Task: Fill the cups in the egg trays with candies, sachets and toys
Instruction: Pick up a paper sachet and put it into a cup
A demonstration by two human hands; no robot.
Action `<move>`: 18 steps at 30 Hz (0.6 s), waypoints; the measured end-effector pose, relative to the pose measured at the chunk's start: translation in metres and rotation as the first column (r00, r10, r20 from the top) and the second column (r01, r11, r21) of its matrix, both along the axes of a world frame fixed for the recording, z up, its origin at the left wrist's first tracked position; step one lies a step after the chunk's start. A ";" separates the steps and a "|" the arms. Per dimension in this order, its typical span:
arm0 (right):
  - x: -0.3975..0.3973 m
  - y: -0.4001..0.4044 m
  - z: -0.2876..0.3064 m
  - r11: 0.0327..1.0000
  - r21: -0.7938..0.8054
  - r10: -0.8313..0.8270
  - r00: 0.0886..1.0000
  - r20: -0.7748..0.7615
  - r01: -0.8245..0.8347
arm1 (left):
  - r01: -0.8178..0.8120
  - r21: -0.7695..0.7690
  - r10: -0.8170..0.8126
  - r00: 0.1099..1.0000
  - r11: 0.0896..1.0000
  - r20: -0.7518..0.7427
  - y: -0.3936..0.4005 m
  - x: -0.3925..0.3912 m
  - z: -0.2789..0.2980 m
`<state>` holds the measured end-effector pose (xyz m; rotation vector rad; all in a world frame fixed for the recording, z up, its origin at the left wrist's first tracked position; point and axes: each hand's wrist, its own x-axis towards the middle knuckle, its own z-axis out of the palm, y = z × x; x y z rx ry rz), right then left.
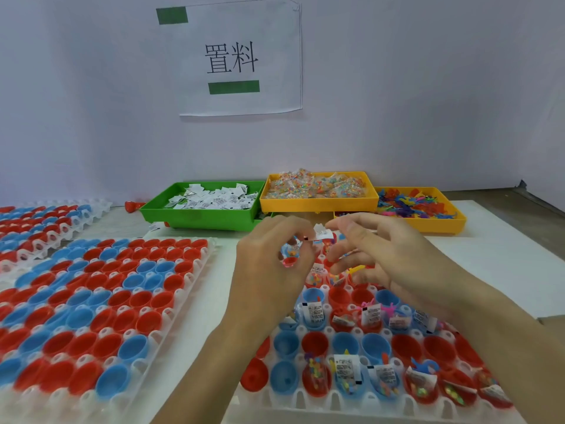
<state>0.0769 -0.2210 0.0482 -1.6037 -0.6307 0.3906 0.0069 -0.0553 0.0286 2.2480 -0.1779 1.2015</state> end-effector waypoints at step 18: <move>-0.004 0.003 -0.007 0.978 -0.069 -0.147 0.883 0.446 0.197 | 0.230 -0.629 -0.465 0.853 0.742 -0.237 0.008 0.004 -0.001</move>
